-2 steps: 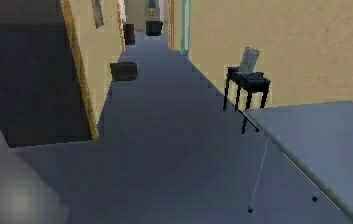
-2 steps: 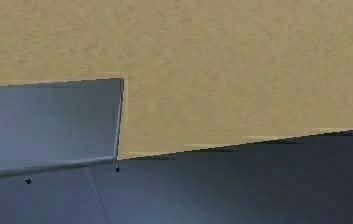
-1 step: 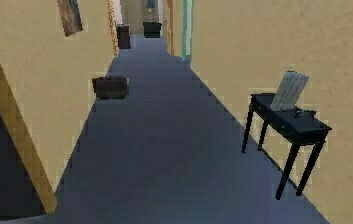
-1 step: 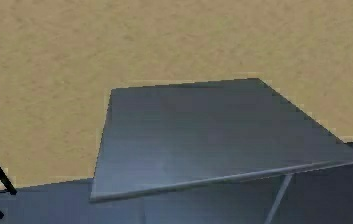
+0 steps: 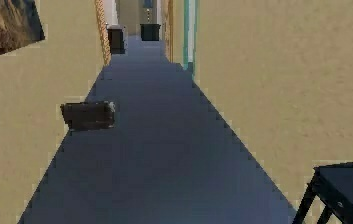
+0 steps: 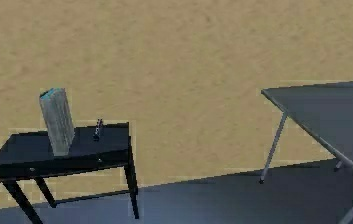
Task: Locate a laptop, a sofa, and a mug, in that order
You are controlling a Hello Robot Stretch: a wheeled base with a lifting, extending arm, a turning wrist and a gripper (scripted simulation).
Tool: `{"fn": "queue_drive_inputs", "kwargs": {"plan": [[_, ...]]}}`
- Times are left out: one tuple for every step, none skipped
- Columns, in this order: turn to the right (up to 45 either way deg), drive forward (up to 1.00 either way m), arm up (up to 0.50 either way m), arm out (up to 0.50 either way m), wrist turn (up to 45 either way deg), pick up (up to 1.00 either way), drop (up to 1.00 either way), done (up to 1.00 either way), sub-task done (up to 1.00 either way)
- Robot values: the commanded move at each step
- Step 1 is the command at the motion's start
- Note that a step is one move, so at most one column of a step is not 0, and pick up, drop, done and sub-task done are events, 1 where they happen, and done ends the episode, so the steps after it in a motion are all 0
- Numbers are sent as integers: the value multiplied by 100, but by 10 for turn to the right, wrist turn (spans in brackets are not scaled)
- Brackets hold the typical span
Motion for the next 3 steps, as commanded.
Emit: {"fn": "queue_drive_inputs", "kwargs": {"plan": [[0, 100, 0, 0, 0, 0, 0, 0, 0], [0, 100, 0, 0, 0, 0, 0, 0, 0], [0, 100, 0, 0, 0, 0, 0, 0, 0]]}}
